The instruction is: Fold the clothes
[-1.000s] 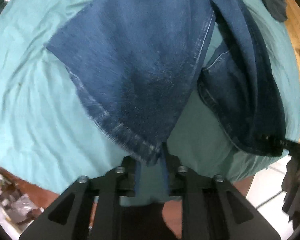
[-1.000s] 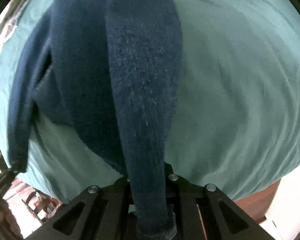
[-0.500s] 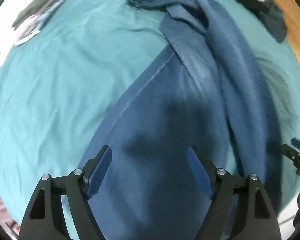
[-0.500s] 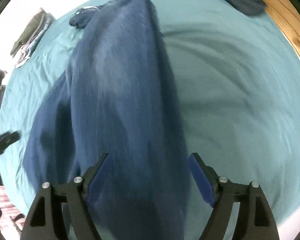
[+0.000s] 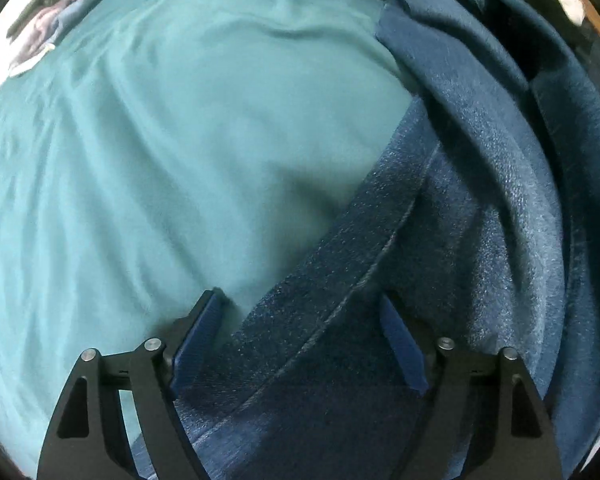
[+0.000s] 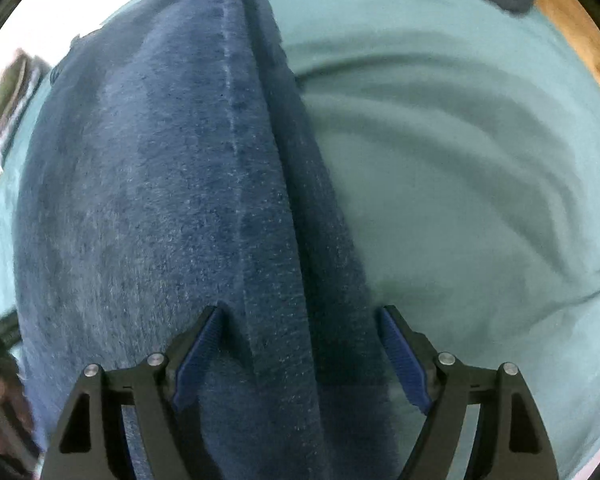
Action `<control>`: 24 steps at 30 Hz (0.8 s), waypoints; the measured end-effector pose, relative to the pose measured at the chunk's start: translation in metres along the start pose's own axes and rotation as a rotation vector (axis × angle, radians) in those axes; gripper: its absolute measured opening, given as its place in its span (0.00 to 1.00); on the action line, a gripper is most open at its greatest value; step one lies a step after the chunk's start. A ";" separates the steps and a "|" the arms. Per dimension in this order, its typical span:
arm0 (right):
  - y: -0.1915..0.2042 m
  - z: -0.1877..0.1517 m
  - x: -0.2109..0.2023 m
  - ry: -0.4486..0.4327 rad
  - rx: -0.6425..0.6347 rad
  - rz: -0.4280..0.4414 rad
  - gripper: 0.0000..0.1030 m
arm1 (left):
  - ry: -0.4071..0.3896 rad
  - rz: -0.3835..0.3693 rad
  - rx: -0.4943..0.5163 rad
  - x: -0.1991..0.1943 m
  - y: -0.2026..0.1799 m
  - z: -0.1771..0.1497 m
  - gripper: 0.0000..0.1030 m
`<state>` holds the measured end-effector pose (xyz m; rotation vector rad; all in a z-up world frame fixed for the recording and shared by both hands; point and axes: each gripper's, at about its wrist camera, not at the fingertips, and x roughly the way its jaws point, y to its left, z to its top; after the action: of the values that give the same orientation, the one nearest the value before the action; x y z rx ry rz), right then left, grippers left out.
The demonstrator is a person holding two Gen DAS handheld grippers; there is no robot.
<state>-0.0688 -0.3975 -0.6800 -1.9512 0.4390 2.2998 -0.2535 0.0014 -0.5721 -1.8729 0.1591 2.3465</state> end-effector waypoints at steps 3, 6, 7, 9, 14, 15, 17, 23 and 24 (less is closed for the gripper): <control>-0.006 0.004 0.010 0.029 0.013 0.063 0.55 | -0.010 -0.019 0.024 -0.003 0.001 -0.006 0.28; 0.000 0.002 0.006 -0.002 -0.044 0.053 0.22 | -0.019 -0.002 0.042 -0.009 0.004 -0.015 0.09; 0.002 0.001 0.003 -0.011 -0.054 0.046 0.15 | -0.025 0.000 0.043 -0.011 0.007 -0.020 0.08; 0.002 -0.003 -0.002 -0.034 -0.064 0.041 0.12 | -0.038 0.009 0.044 -0.015 0.012 -0.029 0.06; -0.001 -0.012 -0.022 -0.105 -0.061 0.019 0.09 | -0.095 0.065 0.044 -0.035 0.026 -0.065 0.06; -0.003 -0.015 -0.027 -0.118 -0.061 0.016 0.08 | -0.108 0.067 0.042 -0.043 0.030 -0.074 0.06; -0.011 -0.022 -0.042 -0.144 -0.047 0.023 0.08 | -0.132 0.073 0.035 -0.059 0.040 -0.091 0.06; -0.057 -0.052 -0.082 -0.167 0.014 0.000 0.07 | -0.131 0.152 -0.058 -0.111 0.096 -0.157 0.06; -0.068 -0.059 -0.087 -0.162 0.029 -0.009 0.07 | -0.106 0.169 -0.072 -0.119 0.111 -0.171 0.06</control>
<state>0.0195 -0.3393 -0.6137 -1.7329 0.4439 2.4074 -0.0819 -0.1406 -0.4946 -1.8268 0.2332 2.5893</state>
